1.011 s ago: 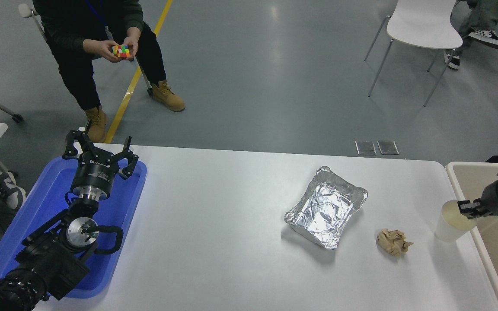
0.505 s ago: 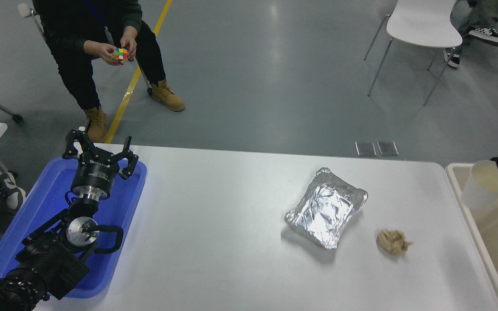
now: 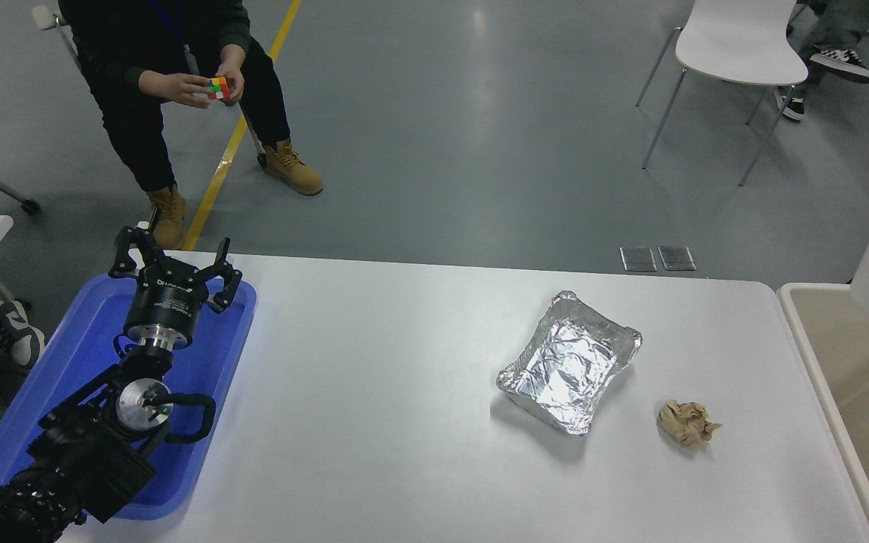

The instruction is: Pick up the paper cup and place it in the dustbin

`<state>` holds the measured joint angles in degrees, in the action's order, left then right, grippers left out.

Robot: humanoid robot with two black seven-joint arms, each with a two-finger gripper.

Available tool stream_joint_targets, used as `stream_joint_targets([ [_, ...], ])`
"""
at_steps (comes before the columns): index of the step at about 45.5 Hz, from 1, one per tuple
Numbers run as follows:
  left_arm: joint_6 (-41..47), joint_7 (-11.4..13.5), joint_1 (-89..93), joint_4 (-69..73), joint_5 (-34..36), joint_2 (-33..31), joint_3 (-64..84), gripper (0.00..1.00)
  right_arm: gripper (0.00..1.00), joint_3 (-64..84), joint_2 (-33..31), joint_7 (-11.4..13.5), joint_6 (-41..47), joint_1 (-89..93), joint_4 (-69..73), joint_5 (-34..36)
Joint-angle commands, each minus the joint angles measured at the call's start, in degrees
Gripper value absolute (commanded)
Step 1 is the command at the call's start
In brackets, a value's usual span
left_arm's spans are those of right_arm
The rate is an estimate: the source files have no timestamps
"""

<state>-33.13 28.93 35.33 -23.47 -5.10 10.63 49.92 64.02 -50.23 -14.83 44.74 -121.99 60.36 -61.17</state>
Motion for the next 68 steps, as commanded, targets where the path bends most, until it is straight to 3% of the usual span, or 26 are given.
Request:
stream_joint_targets([
  [1, 0.00, 0.08, 0.00, 0.00, 0.00, 0.00, 0.00, 1.00, 0.00, 2.34, -0.13, -0.11, 0.26, -3.87, 1.61, 0.00],
  [17, 0.00, -0.01, 0.00, 0.00, 0.00, 0.00, 0.00, 1.00, 0.00, 2.43, -1.62, 1.20, 0.26, -2.90, 0.29, -0.09],
  [26, 0.00, -0.01, 0.00, 0.00, 0.00, 0.00, 0.00, 1.00, 0.00, -0.12, -6.63, 1.82, 0.26, 3.85, -11.29, 0.44],
  [31, 0.00, 0.08, 0.00, 0.00, 0.00, 0.00, 0.00, 1.00, 0.00, -7.66, -10.58, 1.47, 0.26, 13.34, -21.58, 1.14],
  [39, 0.00, 0.08, 0.00, 0.00, 0.00, 0.09, 0.00, 1.00, 0.00, -25.32, -10.42, 1.47, -1.50, 34.34, -34.50, 3.95],
  [49, 0.08, 0.08, 0.00, 0.09, 0.00, 0.00, 0.00, 1.00, 0.00, -39.32, -5.06, 1.73, -7.91, 58.52, -49.53, 14.32],
  [57, 0.08, 0.08, 0.00, 0.09, 0.00, 0.09, 0.00, 1.00, 0.00, -39.41, 0.48, 2.61, -13.89, 69.86, -55.78, 29.16],
  [68, 0.08, 0.08, 0.00, 0.09, -0.09, 0.09, 0.00, 1.00, 0.00, -40.29, 7.33, 7.09, -25.05, 79.97, -57.98, 42.97],
])
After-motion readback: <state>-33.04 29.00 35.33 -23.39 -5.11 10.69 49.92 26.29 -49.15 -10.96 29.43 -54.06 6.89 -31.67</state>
